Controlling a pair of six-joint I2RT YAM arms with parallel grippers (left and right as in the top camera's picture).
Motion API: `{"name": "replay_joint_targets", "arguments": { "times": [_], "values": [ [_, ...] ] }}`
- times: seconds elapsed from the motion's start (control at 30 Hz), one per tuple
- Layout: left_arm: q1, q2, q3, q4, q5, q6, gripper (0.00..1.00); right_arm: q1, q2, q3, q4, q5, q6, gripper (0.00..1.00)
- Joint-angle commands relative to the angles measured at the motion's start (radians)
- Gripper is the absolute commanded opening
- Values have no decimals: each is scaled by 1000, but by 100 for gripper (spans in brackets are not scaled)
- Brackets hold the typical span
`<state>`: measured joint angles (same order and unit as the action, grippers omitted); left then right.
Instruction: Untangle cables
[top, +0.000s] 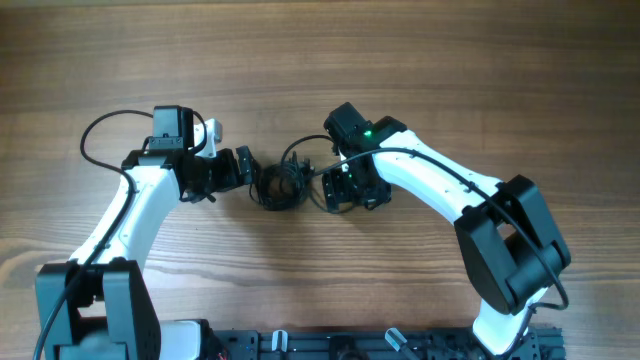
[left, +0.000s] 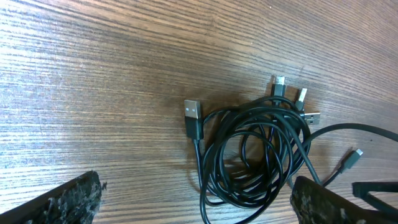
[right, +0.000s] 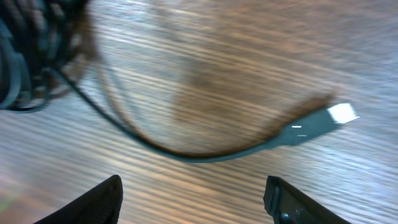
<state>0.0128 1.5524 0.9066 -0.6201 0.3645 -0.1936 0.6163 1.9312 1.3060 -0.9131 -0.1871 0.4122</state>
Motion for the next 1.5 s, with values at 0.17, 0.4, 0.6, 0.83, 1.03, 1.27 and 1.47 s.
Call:
{"name": "replay_joint_targets", "arguments": {
  "times": [0.17, 0.4, 0.6, 0.83, 1.03, 1.27, 1.47],
  "values": [
    [-3, -10, -6, 4, 13, -6, 100, 2, 18, 8, -23, 263, -92, 74],
    [-3, -10, -6, 4, 13, -6, 100, -12, 18, 8, -27, 234, 122, 62],
    [-3, -10, -6, 4, 13, -6, 100, -12, 18, 8, -8, 82, 111, 38],
    [-3, -10, -6, 4, 13, -6, 100, -26, 18, 8, -54, 120, 312, 17],
    [-3, -10, -6, 4, 13, -6, 100, -31, 39, 8, -68, 134, 379, 30],
    [-3, -10, -6, 4, 13, -6, 100, -35, 54, 8, -36, 100, 373, 30],
    [-3, -10, -6, 5, 13, -6, 100, -27, 55, 8, 172, -306, 187, 50]
  ]
}}
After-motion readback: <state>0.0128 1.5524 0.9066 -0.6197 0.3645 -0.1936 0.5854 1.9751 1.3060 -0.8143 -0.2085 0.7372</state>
